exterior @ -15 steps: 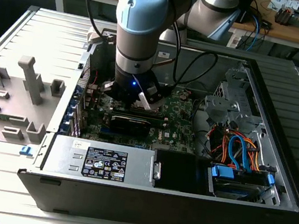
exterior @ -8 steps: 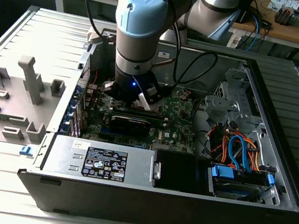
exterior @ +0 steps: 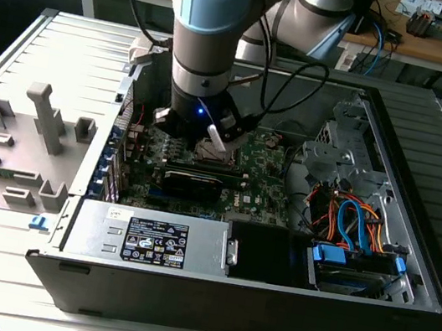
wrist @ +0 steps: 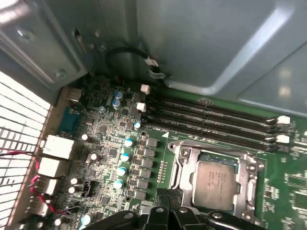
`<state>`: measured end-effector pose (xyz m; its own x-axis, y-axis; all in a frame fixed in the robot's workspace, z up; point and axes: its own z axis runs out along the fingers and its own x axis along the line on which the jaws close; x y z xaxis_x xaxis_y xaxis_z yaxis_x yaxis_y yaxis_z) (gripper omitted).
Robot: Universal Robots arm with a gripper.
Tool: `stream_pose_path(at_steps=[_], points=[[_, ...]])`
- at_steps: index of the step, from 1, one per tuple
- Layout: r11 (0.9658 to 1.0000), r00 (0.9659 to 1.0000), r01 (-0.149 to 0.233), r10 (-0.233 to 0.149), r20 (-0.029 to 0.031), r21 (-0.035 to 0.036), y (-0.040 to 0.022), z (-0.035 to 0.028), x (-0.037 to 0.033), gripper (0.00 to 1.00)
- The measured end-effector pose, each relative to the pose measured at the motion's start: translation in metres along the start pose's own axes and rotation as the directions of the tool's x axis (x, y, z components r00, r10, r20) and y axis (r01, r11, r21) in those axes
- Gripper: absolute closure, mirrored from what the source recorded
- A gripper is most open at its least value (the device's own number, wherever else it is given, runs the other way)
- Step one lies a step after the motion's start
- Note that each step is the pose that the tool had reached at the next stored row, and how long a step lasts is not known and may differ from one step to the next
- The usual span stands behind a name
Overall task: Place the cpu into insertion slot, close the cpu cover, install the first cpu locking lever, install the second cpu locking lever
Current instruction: 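Install the second cpu locking lever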
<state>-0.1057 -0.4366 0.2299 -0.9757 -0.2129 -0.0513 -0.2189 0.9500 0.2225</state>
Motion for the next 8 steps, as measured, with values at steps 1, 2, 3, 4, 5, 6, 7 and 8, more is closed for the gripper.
stream_pose_path(at_steps=[1,2,3,4,5,6,7,8], points=[[1.0,1.0,0.0,0.0,0.0,0.0,0.0012,-0.0054,-0.0003,0.89],[1.0,1.0,0.0,0.0,-0.0001,0.0,0.0024,-0.0106,-0.0005,0.89],[1.0,1.0,0.0,0.0,-0.0001,0.0002,0.0034,-0.0148,-0.0008,0.89],[1.0,1.0,0.0,0.0,-0.0002,0.0008,0.0049,-0.0217,-0.0012,0.89],[1.0,1.0,0.0,0.0,-0.0003,0.0013,0.0057,-0.0249,-0.0014,0.89],[1.0,1.0,0.0,0.0,-0.0006,0.0023,0.0067,-0.0293,-0.0016,0.89],[1.0,1.0,0.0,0.0,-0.0011,0.0044,0.0078,-0.0342,-0.002,0.89],[1.0,1.0,0.0,0.0,-0.0017,0.0071,0.0084,-0.037,-0.0022,0.89]])
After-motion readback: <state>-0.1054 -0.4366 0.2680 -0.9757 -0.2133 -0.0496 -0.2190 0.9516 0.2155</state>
